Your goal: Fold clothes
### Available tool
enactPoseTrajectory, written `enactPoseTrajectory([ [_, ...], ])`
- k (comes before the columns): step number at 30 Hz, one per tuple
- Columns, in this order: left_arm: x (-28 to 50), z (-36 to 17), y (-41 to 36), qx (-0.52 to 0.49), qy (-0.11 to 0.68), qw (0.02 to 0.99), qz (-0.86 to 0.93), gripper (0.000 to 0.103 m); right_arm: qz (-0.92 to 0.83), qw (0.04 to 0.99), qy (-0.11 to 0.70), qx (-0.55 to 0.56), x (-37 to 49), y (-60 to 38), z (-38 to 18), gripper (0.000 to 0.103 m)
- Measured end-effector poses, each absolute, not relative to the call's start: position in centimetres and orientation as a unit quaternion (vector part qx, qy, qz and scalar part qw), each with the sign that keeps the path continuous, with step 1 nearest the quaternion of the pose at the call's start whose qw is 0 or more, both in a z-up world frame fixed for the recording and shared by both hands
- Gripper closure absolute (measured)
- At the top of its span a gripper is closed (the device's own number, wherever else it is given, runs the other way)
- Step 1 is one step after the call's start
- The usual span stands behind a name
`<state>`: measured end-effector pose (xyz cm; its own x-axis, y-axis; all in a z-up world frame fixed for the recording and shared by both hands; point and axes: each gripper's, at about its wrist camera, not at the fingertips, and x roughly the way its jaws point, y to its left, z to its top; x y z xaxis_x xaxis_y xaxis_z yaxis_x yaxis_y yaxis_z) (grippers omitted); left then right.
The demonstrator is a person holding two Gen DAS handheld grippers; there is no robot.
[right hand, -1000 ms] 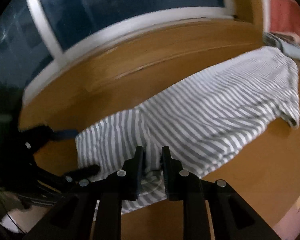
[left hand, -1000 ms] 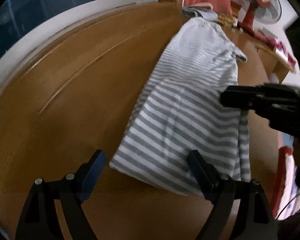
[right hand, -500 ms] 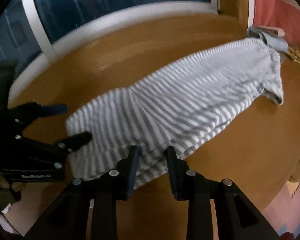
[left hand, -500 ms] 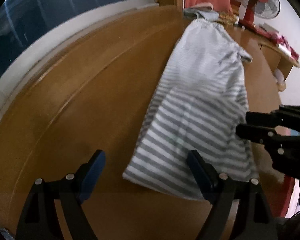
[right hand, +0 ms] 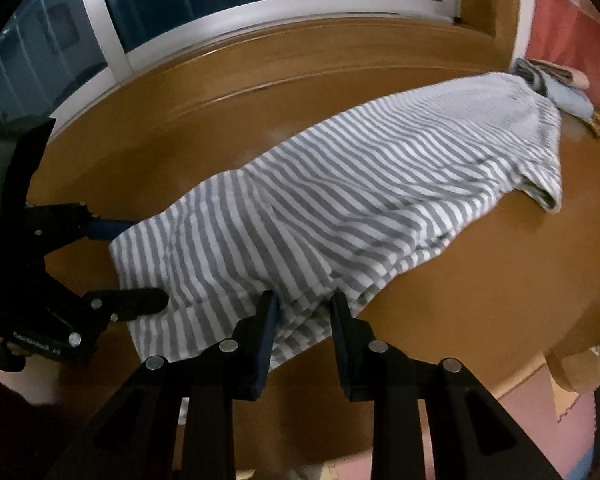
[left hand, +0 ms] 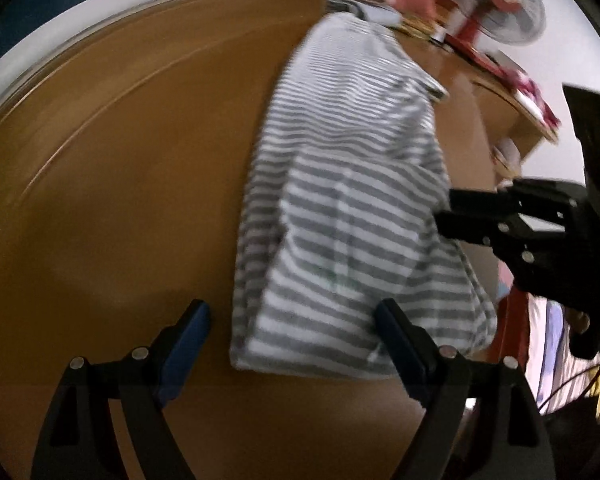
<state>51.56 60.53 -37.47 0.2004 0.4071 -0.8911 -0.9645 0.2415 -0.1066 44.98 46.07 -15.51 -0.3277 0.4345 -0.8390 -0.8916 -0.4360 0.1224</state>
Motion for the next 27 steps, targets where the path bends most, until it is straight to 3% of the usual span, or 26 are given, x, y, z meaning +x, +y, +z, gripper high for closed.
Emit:
enactPoseTrajectory([
  [14, 50.1, -36.3, 57.8, -0.28, 0.432, 0.689, 0.511, 0.019, 0.762, 0.447, 0.314, -0.348, 45.2, 37.5, -14.2, 0.065],
  [27, 51.1, -39.0, 58.4, -0.251, 0.443, 0.714, 0.481, 0.019, 0.757, 0.474, 0.278, -0.352, 42.3, 36.2, -17.0, 0.064],
])
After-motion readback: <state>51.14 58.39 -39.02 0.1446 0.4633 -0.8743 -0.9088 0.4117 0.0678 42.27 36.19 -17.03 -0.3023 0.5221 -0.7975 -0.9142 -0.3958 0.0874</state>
